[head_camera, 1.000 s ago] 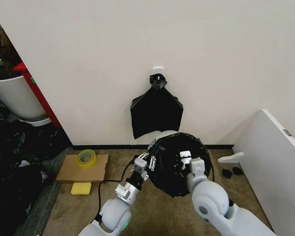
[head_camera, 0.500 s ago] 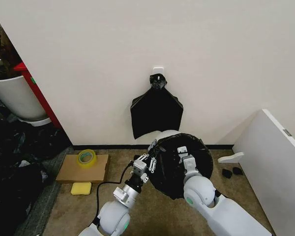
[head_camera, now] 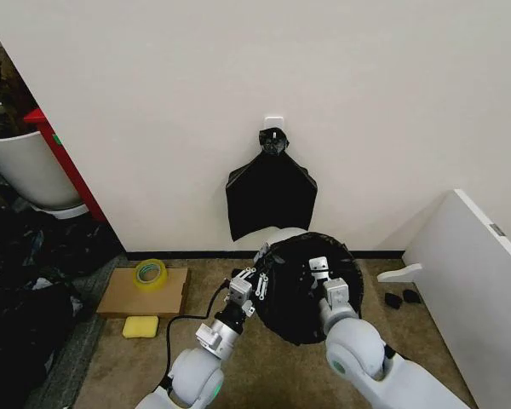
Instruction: Place the garbage bag over the trash bin.
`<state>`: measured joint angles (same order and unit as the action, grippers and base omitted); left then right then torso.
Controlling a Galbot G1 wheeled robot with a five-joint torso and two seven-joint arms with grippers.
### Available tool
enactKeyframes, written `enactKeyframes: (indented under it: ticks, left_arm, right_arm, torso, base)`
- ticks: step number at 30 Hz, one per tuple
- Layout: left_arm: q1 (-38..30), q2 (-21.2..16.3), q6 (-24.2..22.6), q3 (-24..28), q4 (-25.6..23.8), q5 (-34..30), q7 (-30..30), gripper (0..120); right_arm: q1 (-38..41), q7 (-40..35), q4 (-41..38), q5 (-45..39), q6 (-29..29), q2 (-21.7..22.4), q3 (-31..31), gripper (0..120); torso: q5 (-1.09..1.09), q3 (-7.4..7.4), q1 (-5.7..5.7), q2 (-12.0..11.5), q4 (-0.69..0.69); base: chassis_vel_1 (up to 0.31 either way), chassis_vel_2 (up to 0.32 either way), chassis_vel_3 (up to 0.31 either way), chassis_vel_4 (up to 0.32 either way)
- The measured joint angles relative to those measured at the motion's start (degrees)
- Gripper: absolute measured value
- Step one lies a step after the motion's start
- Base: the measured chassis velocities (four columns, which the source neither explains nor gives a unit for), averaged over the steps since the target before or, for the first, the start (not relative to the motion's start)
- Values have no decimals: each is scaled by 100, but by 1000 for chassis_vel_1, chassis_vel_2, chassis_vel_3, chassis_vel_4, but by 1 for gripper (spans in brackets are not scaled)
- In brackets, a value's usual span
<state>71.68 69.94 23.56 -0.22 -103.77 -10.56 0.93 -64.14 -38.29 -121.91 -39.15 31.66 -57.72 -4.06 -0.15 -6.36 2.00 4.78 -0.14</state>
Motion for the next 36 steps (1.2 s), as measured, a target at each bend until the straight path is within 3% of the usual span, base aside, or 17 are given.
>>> enactKeyframes:
  ticks: [4,11,20,30,36]
  left_arm:
    - [-26,-2,4,29,-3,0,0,4]
    - [-22,-27,16,21,-143,-41,1,4]
    - [55,-42,32,-11,-319,-107,8,4]
    - [147,-13,44,43,-417,-97,19,4]
    - [124,-32,43,29,-387,-88,20,4]
  right_arm:
    - [85,-462,-243,-1157,867,24,90,0]
    - [321,-518,123,-1513,1046,-169,47,0]
    - [644,-293,877,-708,1004,-369,-336,0]
    - [682,401,1681,1037,109,-458,-422,0]
    - [523,481,1393,944,-214,-364,-242,0]
  torso:
    - [0,0,0,0,1]
    - [1,0,0,0,1]
    - [1,-1,0,0,1]
    - [1,-1,0,0,1]
    - [1,-1,0,0,0]
  base:
    - [0,0,0,0]
    - [0,0,0,0]
    - [0,0,0,0]
    - [0,0,0,0]
    - [0,0,0,0]
